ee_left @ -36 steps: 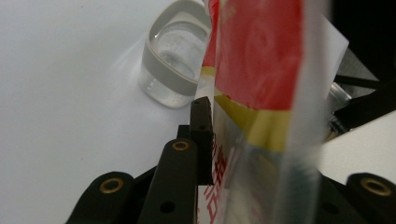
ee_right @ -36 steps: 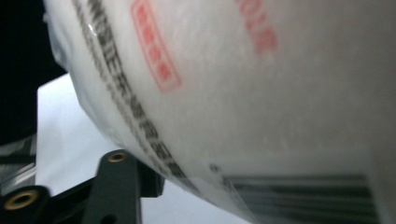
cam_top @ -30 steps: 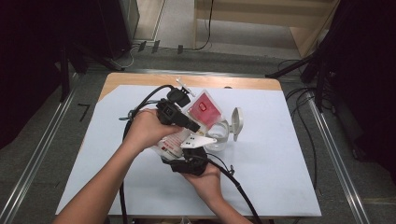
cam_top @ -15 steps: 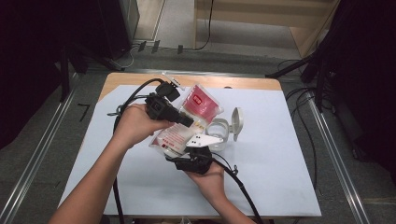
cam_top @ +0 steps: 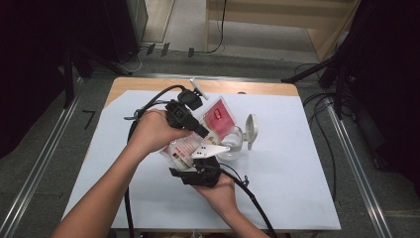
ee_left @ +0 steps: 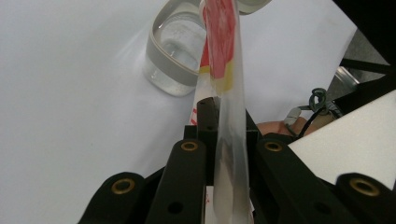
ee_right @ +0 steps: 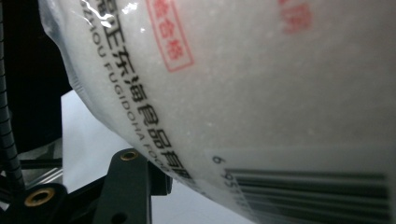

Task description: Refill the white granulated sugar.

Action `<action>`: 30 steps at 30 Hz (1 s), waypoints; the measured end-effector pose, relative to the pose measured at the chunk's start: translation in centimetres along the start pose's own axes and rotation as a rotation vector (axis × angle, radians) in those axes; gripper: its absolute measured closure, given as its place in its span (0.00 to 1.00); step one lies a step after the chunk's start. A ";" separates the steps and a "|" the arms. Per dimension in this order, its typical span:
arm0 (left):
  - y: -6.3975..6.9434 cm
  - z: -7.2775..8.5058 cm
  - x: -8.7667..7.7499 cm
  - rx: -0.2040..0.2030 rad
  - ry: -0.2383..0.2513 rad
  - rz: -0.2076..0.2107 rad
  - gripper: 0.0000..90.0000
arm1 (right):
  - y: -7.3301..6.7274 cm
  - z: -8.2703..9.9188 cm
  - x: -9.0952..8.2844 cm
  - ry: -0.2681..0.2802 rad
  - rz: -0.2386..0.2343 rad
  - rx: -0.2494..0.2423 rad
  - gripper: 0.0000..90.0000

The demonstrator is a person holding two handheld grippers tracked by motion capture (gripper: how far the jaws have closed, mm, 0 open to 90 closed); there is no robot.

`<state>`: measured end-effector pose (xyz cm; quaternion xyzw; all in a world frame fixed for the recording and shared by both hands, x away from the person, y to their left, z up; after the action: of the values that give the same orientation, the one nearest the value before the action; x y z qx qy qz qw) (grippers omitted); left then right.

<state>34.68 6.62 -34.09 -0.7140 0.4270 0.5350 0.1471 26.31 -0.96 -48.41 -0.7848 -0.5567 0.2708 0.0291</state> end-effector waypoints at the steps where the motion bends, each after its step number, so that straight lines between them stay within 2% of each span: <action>1: 0.0 -0.2 0.0 0.002 -0.011 -0.002 0.96 | 0.0 -0.1 0.0 0.004 -0.007 0.005 0.60; 9: 0.1 -1.0 0.3 -0.042 -0.024 -0.007 0.96 | 0.2 -1.0 0.0 0.020 0.000 0.020 0.60; 13: 0.0 -1.2 0.9 -0.053 -0.061 -0.004 0.94 | 0.2 -0.9 0.2 0.009 -0.024 0.049 0.60; 15: 0.0 -1.4 1.0 -0.059 -0.077 0.014 0.92 | 0.1 -0.8 0.2 0.010 -0.028 0.060 0.61; 18: 0.2 -1.6 1.0 -0.050 -0.081 0.035 0.85 | 0.2 -0.9 0.0 0.036 -0.037 0.075 0.63; 19: 0.2 -1.7 0.9 -0.052 -0.079 0.037 0.82 | 0.2 -0.8 -0.1 0.042 -0.044 0.093 0.64; 23: 0.1 -1.6 0.9 -0.042 -0.070 0.059 0.77 | 0.4 -0.6 -0.4 0.066 -0.056 0.103 0.65; 27: 0.0 -1.5 0.3 -0.006 -0.032 0.051 0.72 | 0.7 -0.5 -0.9 0.106 -0.057 0.129 0.67; 28: -0.1 -1.5 0.1 -0.013 -0.023 0.058 0.72 | 0.8 -0.5 -1.0 0.108 -0.051 0.131 0.67; 30: -0.1 -1.4 -0.3 -0.003 -0.013 0.045 0.75 | 0.9 -0.5 -1.1 0.106 -0.047 0.125 0.67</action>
<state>35.63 5.89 -33.33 -0.7009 0.4413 0.5434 0.1367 27.08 -2.19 -47.88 -0.7814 -0.5546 0.2624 0.1137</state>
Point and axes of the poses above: each handheld gripper's, and its own axes: x roughly forward along the jaws, z roughly out of its underside, y roughly to its right, the point moved 2 cm from there along x, roughly forward along the jaws, and after that the axes turned 3 degrees about -z, right-handed, at the moved point
